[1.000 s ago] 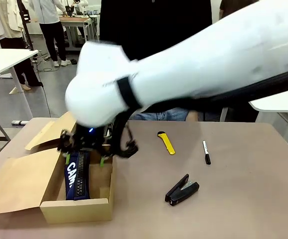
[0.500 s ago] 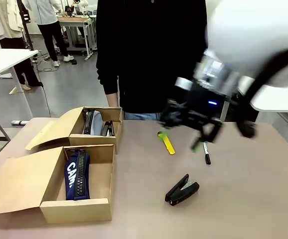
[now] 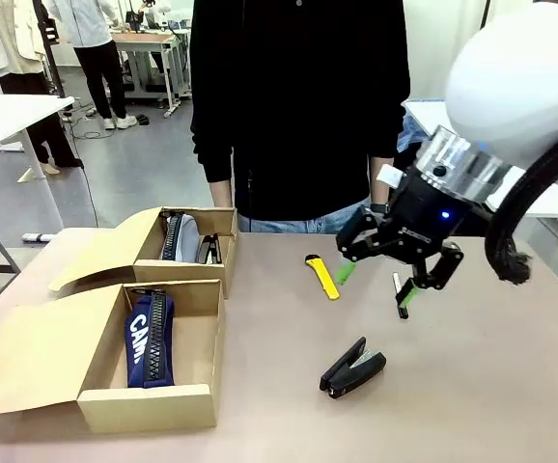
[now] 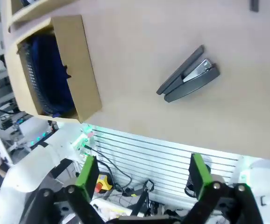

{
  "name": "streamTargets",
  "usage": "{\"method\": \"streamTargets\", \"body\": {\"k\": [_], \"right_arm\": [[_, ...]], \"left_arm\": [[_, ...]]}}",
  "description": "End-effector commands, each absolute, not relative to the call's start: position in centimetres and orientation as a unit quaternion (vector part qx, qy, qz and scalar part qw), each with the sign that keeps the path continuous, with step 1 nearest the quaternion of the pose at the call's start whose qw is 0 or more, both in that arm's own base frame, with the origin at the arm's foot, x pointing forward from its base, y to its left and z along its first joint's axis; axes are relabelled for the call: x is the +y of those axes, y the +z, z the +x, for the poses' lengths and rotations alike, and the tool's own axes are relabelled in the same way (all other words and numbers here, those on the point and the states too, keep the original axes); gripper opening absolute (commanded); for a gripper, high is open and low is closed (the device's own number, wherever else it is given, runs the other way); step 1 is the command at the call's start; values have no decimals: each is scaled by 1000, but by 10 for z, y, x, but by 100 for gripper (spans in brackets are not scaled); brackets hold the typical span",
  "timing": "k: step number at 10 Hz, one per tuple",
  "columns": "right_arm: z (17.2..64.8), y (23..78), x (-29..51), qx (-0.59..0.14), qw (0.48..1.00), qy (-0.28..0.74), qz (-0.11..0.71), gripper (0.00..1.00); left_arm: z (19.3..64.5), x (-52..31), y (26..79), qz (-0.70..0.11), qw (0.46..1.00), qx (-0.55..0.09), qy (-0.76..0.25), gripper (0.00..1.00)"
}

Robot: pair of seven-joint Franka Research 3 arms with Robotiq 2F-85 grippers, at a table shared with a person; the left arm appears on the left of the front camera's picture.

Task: Place items inside the box.
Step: Pick up a Pencil pouch or Stapler and place it inside the Mailer Box closest to the robot.

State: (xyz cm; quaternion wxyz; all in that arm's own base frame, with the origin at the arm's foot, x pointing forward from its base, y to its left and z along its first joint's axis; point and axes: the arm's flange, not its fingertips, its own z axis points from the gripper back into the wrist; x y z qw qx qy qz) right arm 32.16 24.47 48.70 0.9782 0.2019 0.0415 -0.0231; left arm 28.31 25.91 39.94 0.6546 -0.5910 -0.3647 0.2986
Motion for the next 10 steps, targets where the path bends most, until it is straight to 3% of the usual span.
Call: {"method": "streamTargets", "body": {"k": [1,2,5,6,8,10], "right_arm": [[336,486,203,67,963,-11,261,100],[353,499,145,55,936,-37,345,100],[347,504,0,61,873,-30,482,100],[338,493,-51,42,816,-19,576,100],[316,457,-114,-80,735,-128,661,100],[284,413,-127,-138,688,-167,693,100]], "left_arm": [[282,257,400,-596,649,-371,294,100],[282,257,400,-596,649,-371,294,100],[282,257,400,-596,649,-371,294,100],[282,257,400,-596,649,-371,294,100],[282,257,400,-596,649,-371,294,100],[282,257,400,-596,649,-371,294,100]]}}
